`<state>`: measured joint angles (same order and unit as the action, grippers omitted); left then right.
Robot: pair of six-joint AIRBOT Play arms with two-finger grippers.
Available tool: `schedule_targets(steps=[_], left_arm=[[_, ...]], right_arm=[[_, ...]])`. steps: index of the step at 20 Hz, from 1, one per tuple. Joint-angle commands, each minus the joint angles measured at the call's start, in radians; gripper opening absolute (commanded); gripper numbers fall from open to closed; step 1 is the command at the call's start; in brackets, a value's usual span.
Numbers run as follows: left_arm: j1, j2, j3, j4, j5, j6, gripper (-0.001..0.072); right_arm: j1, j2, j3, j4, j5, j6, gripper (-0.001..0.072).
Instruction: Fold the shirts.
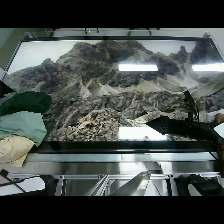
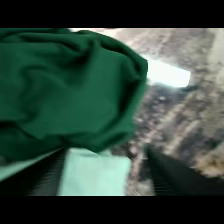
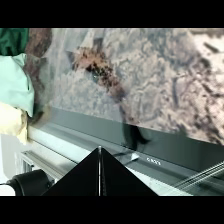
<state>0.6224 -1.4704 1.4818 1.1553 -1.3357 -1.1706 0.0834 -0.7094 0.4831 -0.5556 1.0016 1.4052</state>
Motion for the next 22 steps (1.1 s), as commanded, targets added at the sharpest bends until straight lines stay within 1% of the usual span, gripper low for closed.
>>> schedule_targets(steps=[1, 5, 6, 7, 8, 9, 11, 14, 16, 17, 18, 20, 22], left_arm=[[0.002, -0.246, 0.159, 0.084, -0.005, -0.006, 0.0720], [-0.017, -0.428, 0.284, 0.084, -0.043, -0.005, 0.0720], [-0.031, -0.463, 0.305, 0.084, -0.064, -0.005, 0.0690], [-0.050, -0.498, 0.320, 0.084, -0.104, -0.005, 0.0542], [-0.072, -0.526, 0.337, 0.083, -0.163, -0.005, 0.0189], [-0.090, -0.545, 0.360, 0.075, -0.220, 0.013, 0.0002], [-0.135, -0.544, 0.422, -0.002, -0.272, 0.010, 0.0002], [-0.204, -0.467, 0.547, -0.314, -0.326, 0.010, 0.0002], [-0.267, -0.368, 0.562, -0.536, -0.312, 0.011, 0.0002], [-0.308, -0.308, 0.547, -0.623, -0.282, 0.020, 0.0002], [-0.355, -0.248, 0.521, -0.662, -0.238, 0.029, 0.0002], [-0.460, -0.151, 0.464, -0.604, -0.166, 0.027, 0.0003], [-0.562, -0.090, 0.396, -0.558, -0.154, 0.016, 0.0023]], right_arm=[[0.001, 0.000, 0.000, 0.000, 0.000, 0.000, 0.0014], [0.001, 0.000, 0.000, 0.000, 0.000, 0.001, 0.0013], [0.001, 0.000, 0.000, 0.000, 0.000, 0.000, 0.0013], [0.001, 0.000, 0.000, 0.000, 0.000, 0.000, 0.0013], [0.001, 0.000, 0.000, 0.000, 0.000, 0.000, 0.0013], [0.001, 0.000, 0.000, 0.000, 0.000, 0.001, 0.0013], [0.001, 0.000, 0.000, 0.000, 0.000, 0.000, 0.0013], [0.001, -0.001, -0.001, -0.005, 0.000, -0.023, 0.0013], [0.001, 0.000, -0.001, -0.004, 0.001, -0.022, 0.0013], [0.001, -0.001, -0.001, -0.004, 0.000, -0.022, 0.0013], [0.001, 0.000, -0.001, -0.003, 0.000, -0.022, 0.0013], [0.001, 0.000, -0.001, -0.004, 0.000, -0.022, 0.0013], [0.001, 0.000, -0.001, -0.004, 0.000, -0.022, 0.0013]])
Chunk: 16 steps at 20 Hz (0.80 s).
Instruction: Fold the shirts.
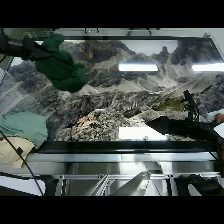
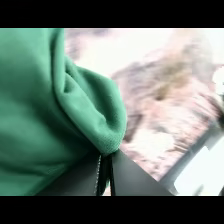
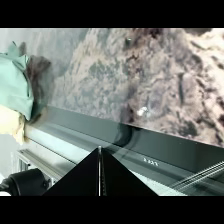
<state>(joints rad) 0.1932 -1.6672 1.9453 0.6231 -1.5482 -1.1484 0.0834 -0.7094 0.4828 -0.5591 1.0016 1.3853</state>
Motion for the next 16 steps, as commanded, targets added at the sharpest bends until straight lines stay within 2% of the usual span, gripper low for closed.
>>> schedule_targets(steps=[1, 2, 3, 4, 6, 7, 8, 9, 12, 14, 15, 16], left_arm=[[-0.177, 0.128, -0.105, -0.010, 0.063, -0.008, 0.0116], [-0.220, 0.143, -0.142, 0.000, 0.067, -0.021, 0.0396], [-0.250, 0.152, -0.170, 0.015, 0.074, -0.043, 0.0612], [-0.275, 0.156, -0.194, 0.013, 0.083, -0.057, 0.0720], [-0.304, 0.155, -0.214, 0.015, 0.094, -0.071, 0.0720], [-0.310, 0.155, -0.224, 0.020, 0.099, -0.074, 0.0694], [-0.310, 0.155, -0.235, 0.051, 0.101, -0.076, 0.0627], [-0.310, 0.155, -0.246, 0.111, 0.095, -0.077, 0.0576], [-0.307, 0.155, -0.319, 0.374, 0.000, -0.167, 0.0575], [-0.307, 0.155, -0.436, 0.513, -0.014, -0.187, 0.0576], [-0.307, 0.155, -0.504, 0.522, 0.016, -0.187, 0.0576], [-0.307, 0.155, -0.570, 0.514, 0.074, -0.187, 0.0577]], right_arm=[[0.001, 0.000, 0.000, 0.000, 0.000, -0.002, 0.0013], [0.001, -0.001, 0.000, 0.000, 0.000, -0.002, 0.0013], [0.001, 0.000, 0.000, 0.000, 0.000, -0.002, 0.0013], [0.001, 0.000, 0.000, 0.000, 0.000, -0.002, 0.0013], [0.001, 0.000, 0.000, 0.000, 0.000, -0.002, 0.0013], [0.001, -0.001, 0.000, 0.000, 0.001, -0.002, 0.0013], [0.001, -0.001, 0.000, 0.000, 0.001, -0.002, 0.0013], [0.001, -0.001, 0.000, -0.002, 0.003, -0.002, 0.0014], [0.000, -0.008, 0.000, -0.047, 0.008, -0.036, 0.0022], [-0.001, -0.048, 0.000, -0.180, -0.023, -0.055, 0.0032], [-0.002, -0.077, 0.000, -0.238, -0.057, -0.051, 0.0218], [-0.008, -0.112, 0.000, -0.277, -0.106, -0.051, 0.0477]])
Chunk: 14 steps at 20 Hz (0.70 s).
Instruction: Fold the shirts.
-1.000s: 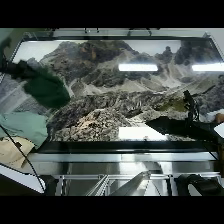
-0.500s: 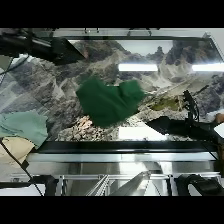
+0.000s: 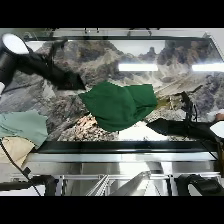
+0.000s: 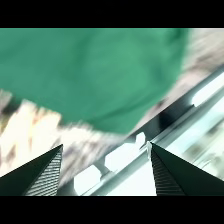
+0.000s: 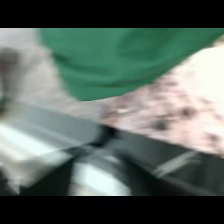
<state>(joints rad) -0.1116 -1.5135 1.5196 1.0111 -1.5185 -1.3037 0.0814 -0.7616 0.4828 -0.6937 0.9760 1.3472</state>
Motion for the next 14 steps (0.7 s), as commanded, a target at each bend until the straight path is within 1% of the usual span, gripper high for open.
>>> schedule_targets(steps=[1, 3, 5, 8, 9, 11, 12, 13, 14], left_arm=[[-0.004, 0.001, -0.211, 0.095, 0.123, -0.031, 0.0577], [-0.016, -0.009, -0.315, 0.006, 0.264, -0.015, 0.0577], [-0.035, -0.044, -0.372, -0.072, 0.339, 0.029, 0.0576], [-0.072, -0.151, -0.364, -0.167, 0.352, 0.087, 0.0576], [-0.086, -0.194, -0.339, -0.182, 0.351, 0.093, 0.0576], [-0.108, -0.267, -0.266, -0.183, 0.334, 0.093, 0.0573], [-0.115, -0.294, -0.224, -0.184, 0.315, 0.093, 0.0471], [-0.114, -0.315, -0.181, -0.184, 0.292, 0.095, 0.0209], [-0.114, -0.328, -0.138, -0.185, 0.262, 0.108, -0.0004]], right_arm=[[-0.018, -0.098, 0.001, -0.144, -0.136, -0.016, 0.0489], [-0.055, -0.189, 0.030, -0.143, -0.192, -0.016, 0.0496], [-0.086, -0.315, 0.092, -0.143, -0.194, -0.016, 0.0496], [-0.077, -0.536, 0.217, -0.121, -0.190, -0.017, 0.0495], [-0.070, -0.602, 0.257, -0.098, -0.190, -0.025, 0.0495], [-0.061, -0.719, 0.330, -0.011, -0.181, -0.095, 0.0486], [-0.060, -0.761, 0.359, 0.059, -0.169, -0.142, 0.0356], [-0.060, -0.792, 0.383, 0.134, -0.164, -0.190, 0.0182], [-0.061, -0.807, 0.399, 0.200, -0.164, -0.241, 0.0061]])
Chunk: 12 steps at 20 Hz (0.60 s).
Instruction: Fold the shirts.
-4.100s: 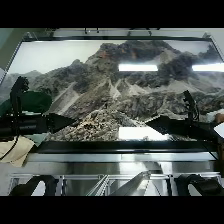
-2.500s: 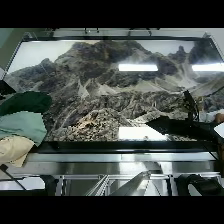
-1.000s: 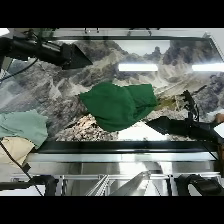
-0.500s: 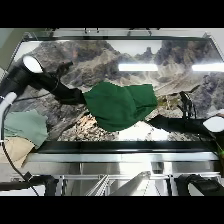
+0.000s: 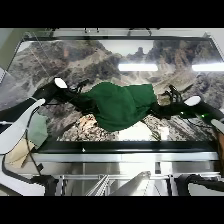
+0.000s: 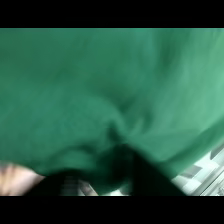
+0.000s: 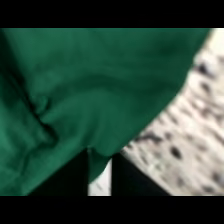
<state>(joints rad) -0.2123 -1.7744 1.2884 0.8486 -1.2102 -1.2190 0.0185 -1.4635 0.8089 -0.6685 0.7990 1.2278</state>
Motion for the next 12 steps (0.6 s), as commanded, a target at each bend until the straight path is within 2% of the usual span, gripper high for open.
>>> schedule_targets(steps=[1, 3, 7, 9, 12], left_arm=[[-0.013, -0.067, 0.127, -0.022, -0.070, 0.026, 0.0001], [0.003, -0.036, 0.182, -0.023, -0.123, 0.026, 0.0000], [0.050, 0.133, 0.253, -0.105, -0.220, 0.027, 0.0000], [0.064, 0.257, 0.284, -0.178, -0.245, 0.033, 0.0001], [0.065, 0.455, 0.370, -0.212, -0.284, 0.032, 0.0002]], right_arm=[[-0.002, -0.109, 0.084, 0.235, 0.013, -0.164, 0.0012], [-0.016, -0.093, 0.108, 0.319, 0.049, -0.238, 0.0010], [-0.064, 0.058, 0.158, 0.326, 0.266, -0.278, 0.0009], [-0.074, 0.211, 0.189, 0.338, 0.357, -0.290, 0.0009], [-0.083, 0.494, 0.244, 0.335, 0.351, -0.317, 0.0010]])
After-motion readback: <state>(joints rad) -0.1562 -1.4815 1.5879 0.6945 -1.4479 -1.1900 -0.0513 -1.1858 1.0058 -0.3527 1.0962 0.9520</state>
